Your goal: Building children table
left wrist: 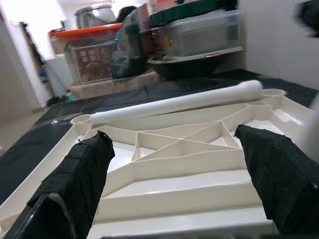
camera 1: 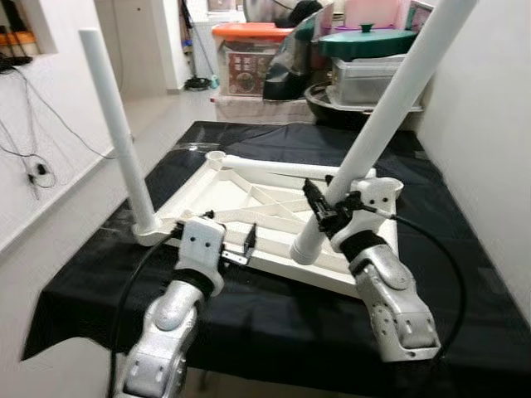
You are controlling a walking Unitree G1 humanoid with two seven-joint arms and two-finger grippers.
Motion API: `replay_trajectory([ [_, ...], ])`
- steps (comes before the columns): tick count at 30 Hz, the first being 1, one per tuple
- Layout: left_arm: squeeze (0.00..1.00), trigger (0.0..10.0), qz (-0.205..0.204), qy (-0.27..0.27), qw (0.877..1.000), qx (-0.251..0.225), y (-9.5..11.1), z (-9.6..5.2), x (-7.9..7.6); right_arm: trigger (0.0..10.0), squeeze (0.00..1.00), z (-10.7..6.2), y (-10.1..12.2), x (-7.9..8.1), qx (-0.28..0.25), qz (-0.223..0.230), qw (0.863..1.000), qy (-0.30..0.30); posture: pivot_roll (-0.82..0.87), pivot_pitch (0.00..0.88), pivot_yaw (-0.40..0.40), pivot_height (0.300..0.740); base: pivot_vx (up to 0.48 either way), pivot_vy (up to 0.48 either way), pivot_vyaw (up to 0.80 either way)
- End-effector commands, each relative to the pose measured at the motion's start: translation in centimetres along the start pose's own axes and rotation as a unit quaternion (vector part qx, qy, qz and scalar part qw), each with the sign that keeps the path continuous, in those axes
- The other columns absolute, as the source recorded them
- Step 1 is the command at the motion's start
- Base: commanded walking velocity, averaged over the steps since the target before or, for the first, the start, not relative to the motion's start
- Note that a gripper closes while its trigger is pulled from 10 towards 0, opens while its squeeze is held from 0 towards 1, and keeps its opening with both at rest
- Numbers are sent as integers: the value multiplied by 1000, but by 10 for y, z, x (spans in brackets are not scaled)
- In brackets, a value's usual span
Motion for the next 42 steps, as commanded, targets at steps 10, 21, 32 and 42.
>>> replay_trajectory([
  [10, 0, 10000, -4, 12, 1000, 18, -5, 4, -1, 10000, 0, 2, 5, -5, -7, -8, 1000, -7, -5, 0, -26, 740, 0, -387, 0],
  [21, 0, 10000, -10, 25, 999, 29, -10, 2, 4, 10000, 0, 5, 12, -5, -7, 16, 999, 42, -2, 0, -24, 740, 0, 0, 0],
  [32, 0, 10000, -46, -56, 996, 49, -21, -21, -16, 10000, 0, 10, 11, -16, 56, 62, 985, 148, 28, 19, -27, 740, 0, 0, 0],
  [42, 0, 10000, -138, -229, 961, 75, -21, -72, -66, 10000, 0, -3, 22, -8, 139, 95, 915, 368, 75, 115, -18, 740, 0, 0, 0],
])
Point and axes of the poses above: a point about 5 cm out from each wrist's last joint towards the gripper, its own z axis pointing out of the wrist towards the gripper, its own y axis along the axis of the wrist's last joint, x = y × z, the point moved 4 cm from there along z, pointing out of the wrist towards the gripper, and after that the axes turned 9 degrees about z, right-handed, at the moved point
